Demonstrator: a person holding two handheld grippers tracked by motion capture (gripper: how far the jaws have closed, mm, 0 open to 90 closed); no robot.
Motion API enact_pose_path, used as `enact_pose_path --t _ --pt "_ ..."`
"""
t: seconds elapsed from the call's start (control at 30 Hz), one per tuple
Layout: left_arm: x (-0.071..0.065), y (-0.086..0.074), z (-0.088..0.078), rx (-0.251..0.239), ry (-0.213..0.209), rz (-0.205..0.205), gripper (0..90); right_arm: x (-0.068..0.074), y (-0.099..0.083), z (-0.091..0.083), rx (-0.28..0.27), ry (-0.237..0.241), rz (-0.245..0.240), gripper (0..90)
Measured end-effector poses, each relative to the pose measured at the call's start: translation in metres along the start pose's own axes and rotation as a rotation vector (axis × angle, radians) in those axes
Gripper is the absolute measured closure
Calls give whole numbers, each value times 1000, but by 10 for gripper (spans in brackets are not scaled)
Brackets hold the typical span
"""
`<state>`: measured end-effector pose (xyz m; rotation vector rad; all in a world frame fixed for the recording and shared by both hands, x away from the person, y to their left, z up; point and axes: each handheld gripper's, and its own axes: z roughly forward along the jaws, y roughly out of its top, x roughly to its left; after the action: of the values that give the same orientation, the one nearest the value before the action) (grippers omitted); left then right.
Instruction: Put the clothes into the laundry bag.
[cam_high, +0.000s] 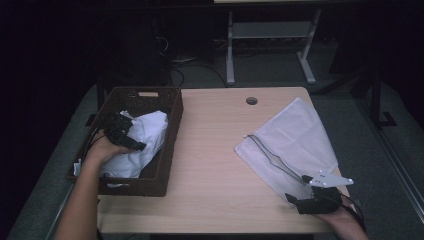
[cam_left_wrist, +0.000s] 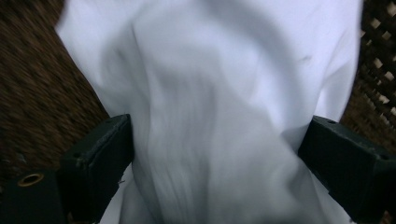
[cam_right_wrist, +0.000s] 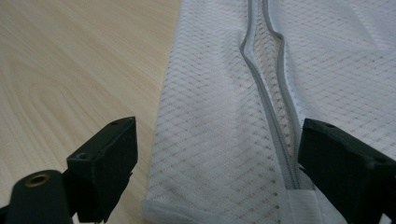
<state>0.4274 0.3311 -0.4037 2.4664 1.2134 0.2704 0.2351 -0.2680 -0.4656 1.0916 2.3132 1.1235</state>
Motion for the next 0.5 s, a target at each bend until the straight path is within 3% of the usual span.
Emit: enact_pose_path --t 0.17,0.37,0.5 --pt "-1 -5 18 78 -38 11 97 1 0 0 7 -1 -5 117" --pt "1 -9 26 90 -65 -1 106 1 0 1 12 -4 -10 120" --pt "1 -9 26 95 -75 6 180 1 0 1 17 -7 -8 121"
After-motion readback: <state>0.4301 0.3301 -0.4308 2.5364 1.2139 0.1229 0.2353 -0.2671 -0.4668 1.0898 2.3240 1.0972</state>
